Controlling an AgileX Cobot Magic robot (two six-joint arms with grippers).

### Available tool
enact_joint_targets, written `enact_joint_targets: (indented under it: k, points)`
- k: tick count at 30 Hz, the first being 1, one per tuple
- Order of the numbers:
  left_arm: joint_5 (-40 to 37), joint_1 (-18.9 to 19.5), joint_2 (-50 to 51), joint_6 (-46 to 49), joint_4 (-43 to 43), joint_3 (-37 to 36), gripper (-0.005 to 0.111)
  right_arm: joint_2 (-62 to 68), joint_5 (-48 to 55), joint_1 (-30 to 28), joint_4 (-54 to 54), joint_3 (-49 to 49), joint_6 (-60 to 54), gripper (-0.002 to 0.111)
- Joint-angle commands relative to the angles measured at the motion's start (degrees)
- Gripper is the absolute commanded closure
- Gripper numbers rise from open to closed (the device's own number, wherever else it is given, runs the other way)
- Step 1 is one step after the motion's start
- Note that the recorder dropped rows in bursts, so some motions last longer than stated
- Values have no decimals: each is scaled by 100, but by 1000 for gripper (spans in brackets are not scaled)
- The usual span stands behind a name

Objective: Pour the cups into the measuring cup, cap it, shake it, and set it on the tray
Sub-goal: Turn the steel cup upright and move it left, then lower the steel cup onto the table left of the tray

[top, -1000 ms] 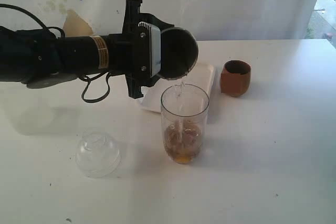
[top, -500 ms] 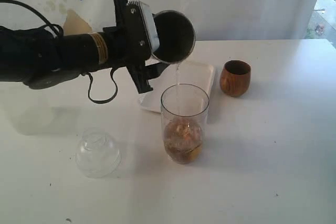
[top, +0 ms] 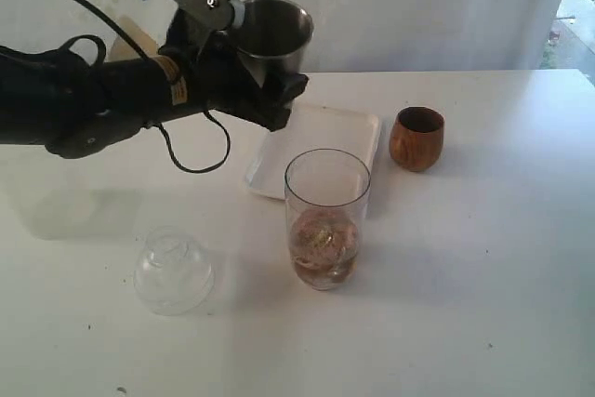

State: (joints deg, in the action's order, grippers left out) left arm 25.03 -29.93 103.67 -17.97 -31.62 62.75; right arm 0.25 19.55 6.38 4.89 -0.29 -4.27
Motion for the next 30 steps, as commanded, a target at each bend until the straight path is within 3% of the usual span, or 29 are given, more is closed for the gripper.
enact_joint_targets:
  k: [1,15,30]
  points:
    - [63,263,86,-127,808,74,107,-25,-2,-20,-18,29,-2,108]
    - [514,1441,1050,-167,1108,64,107,-25,-2,-20,-18,29,-2,108]
    - [1130,1549,1778,-295,1201,64,107,-25,-2,-20,-18,29,-2,108]
